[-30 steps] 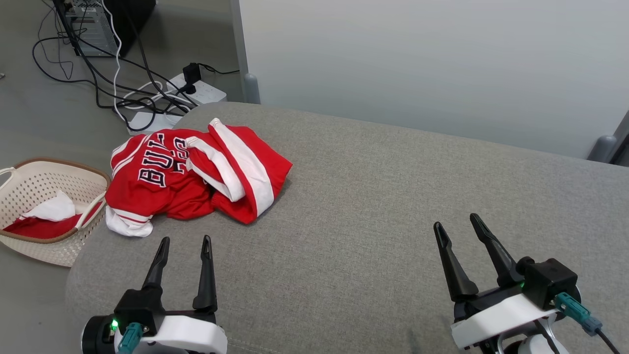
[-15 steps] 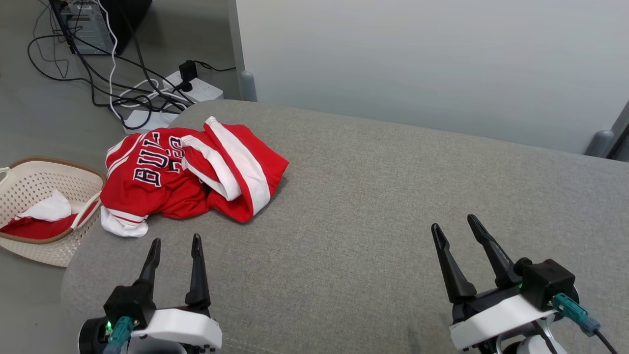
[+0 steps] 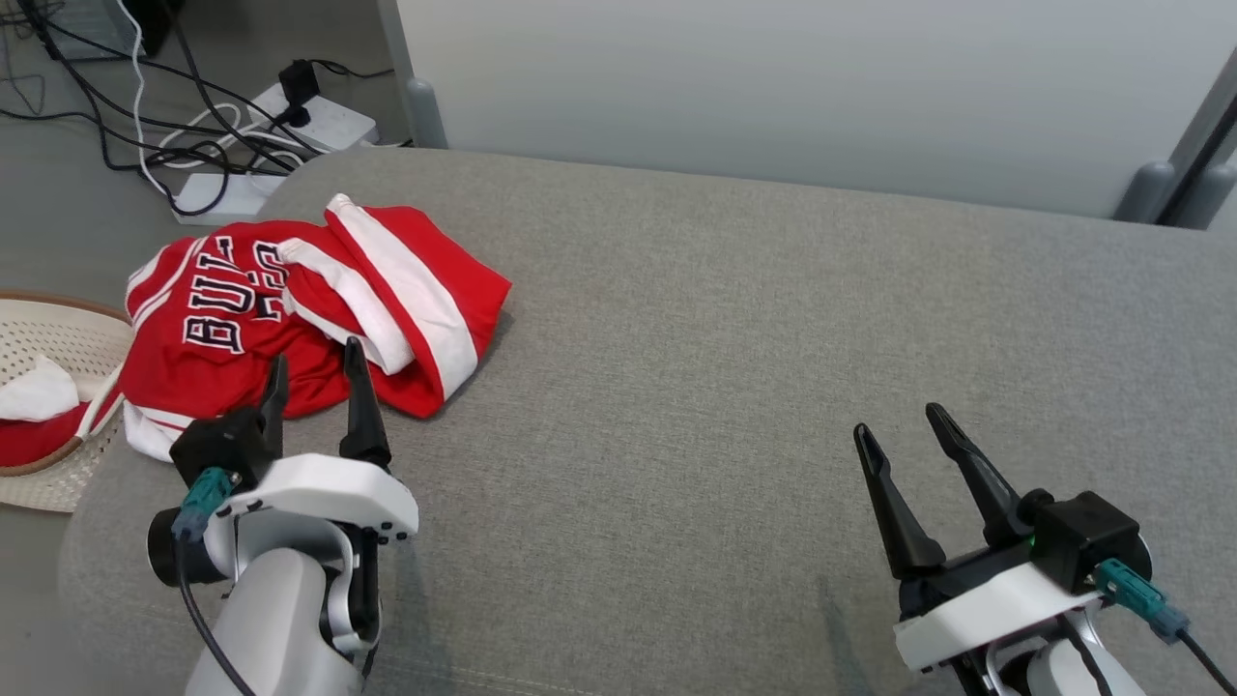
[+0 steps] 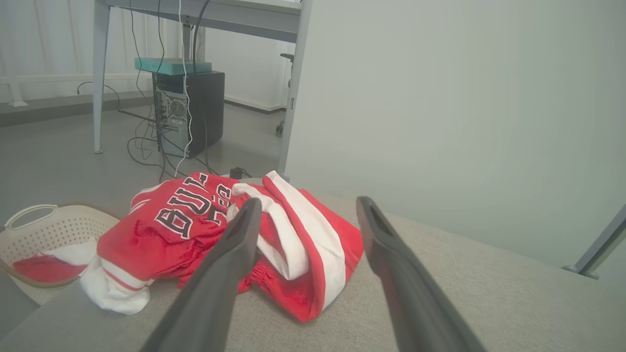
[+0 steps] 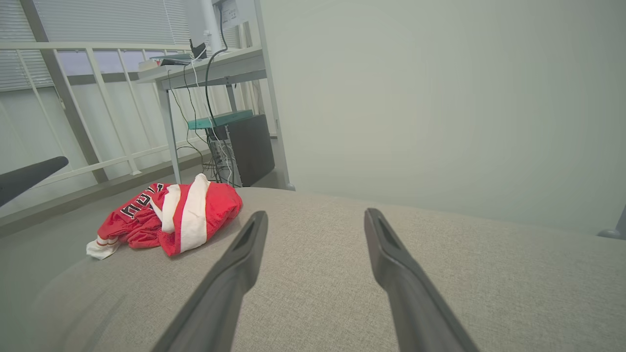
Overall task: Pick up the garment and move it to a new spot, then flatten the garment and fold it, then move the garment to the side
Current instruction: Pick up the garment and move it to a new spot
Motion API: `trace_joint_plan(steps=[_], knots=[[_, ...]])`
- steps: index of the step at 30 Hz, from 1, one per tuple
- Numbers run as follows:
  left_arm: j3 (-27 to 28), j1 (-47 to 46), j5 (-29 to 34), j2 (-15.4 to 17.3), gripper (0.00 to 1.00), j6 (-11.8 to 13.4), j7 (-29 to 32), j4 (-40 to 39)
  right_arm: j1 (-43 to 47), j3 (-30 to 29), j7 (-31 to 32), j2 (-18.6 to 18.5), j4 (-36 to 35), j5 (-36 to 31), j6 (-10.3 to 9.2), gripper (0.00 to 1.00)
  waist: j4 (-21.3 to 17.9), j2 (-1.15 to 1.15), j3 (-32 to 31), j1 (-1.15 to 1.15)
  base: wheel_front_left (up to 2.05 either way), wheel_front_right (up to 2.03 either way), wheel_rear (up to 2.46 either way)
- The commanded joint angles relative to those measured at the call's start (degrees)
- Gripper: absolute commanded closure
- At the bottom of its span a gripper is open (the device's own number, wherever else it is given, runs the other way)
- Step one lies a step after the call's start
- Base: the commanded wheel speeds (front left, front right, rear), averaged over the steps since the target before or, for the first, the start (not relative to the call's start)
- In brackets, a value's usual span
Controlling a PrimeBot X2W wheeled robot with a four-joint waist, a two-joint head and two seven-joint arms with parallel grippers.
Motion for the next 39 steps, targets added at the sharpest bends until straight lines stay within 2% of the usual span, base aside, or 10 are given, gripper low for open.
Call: trace_joint_plan(steps=[1,9,18,27,35,36,37,39], knots=[[1.79,-5.36,-0.95,0.57,0.0,0.81,-0.59,2.91,-3.16,1.61,-0.76,-0.72,-2.13,0.31,0.41,0.0,-2.14,0.0,2.46,0.0,0.0,0.0,0.0],[3.85,-15.21,-0.15,1.29,0.0,2.4,-0.59,16.51,-5.42,1.67,-0.76,-2.24,-2.61,0.67,0.41,0.0,-6.39,0.0,6.9,0.0,0.0,0.0,0.0],[5.74,-24.07,0.68,4.61,0.0,5.29,-0.59,29.99,-7.46,1.69,-0.76,-3.08,-3.24,1.13,0.41,0.0,-10.48,0.0,11.5,0.0,0.0,0.0,0.0],[6.69,-29.9,0.49,7.55,0.0,7.36,-0.59,39.12,-9.61,1.58,-0.76,-3.51,-4.12,1.42,0.41,0.0,-12.89,0.0,15.86,0.0,0.0,0.0,0.0],[7.11,-31.5,0.21,8.42,0.0,7.91,-0.59,41.55,-10.5,1.39,-0.76,-3.2,-4.21,1.42,0.41,0.0,-13.59,0.0,17.25,0.0,0.0,0.0,0.0],[7.14,-31.5,0.23,8.51,0.67,7.86,-0.59,41.6,-10.57,1.44,-0.76,-3.08,-4.09,1.36,0.41,0.0,-13.68,0.0,17.24,0.0,0.0,0.0,0.0],[7.16,-31.42,0.24,8.51,1.0,7.81,-0.59,41.52,-10.6,1.44,-0.76,-3.01,-4.01,1.34,0.41,0.0,-13.71,0.0,17.22,0.0,0.0,0.0,0.0],[7.35,-31.25,-0.03,8.43,1.0,7.28,-0.59,41.57,-10.72,1.4,-0.76,-2.87,-3.87,1.36,0.41,0.0,-13.81,0.0,17.16,0.0,0.0,0.0,0.0]])
